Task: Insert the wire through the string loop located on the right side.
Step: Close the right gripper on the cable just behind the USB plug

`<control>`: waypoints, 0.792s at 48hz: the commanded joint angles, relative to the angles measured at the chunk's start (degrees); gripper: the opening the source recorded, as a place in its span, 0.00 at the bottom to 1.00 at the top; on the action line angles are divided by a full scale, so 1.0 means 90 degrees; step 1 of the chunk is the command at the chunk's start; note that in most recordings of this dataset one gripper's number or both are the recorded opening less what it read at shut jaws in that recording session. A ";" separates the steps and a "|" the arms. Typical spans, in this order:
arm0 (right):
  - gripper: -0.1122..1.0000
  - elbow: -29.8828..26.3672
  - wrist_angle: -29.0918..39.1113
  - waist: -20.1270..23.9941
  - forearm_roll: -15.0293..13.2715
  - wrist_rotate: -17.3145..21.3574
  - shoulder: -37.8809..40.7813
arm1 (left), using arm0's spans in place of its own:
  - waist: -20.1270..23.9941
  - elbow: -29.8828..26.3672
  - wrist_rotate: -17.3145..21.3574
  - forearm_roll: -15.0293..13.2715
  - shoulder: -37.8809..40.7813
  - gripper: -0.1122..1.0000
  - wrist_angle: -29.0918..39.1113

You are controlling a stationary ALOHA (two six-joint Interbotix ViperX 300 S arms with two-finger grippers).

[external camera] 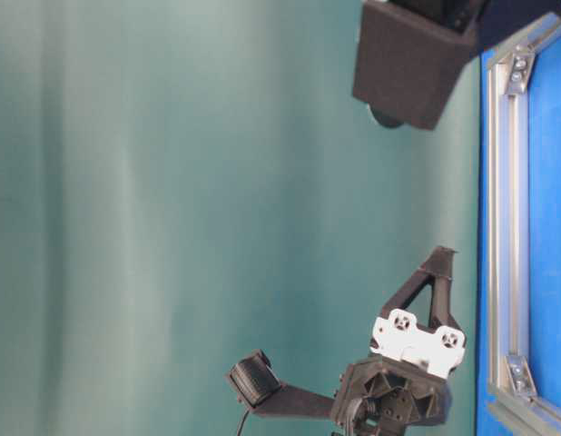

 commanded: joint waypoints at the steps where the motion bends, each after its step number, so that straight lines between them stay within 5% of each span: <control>1: 0.07 -0.0107 -0.0020 0.0020 0.0000 0.0000 -0.0098 | -0.0010 -0.0049 -0.0010 0.0010 -0.0225 0.10 -0.0039; 20: 0.07 -0.0107 0.0068 0.0107 0.0010 0.0049 -0.0439 | -0.0049 -0.0049 -0.0020 0.0020 -0.0225 0.10 -0.0039; 38: 0.07 -0.0117 0.0986 0.0107 0.0010 0.0000 -0.1533 | -0.0078 -0.0049 -0.0020 0.0020 -0.0225 0.10 -0.0039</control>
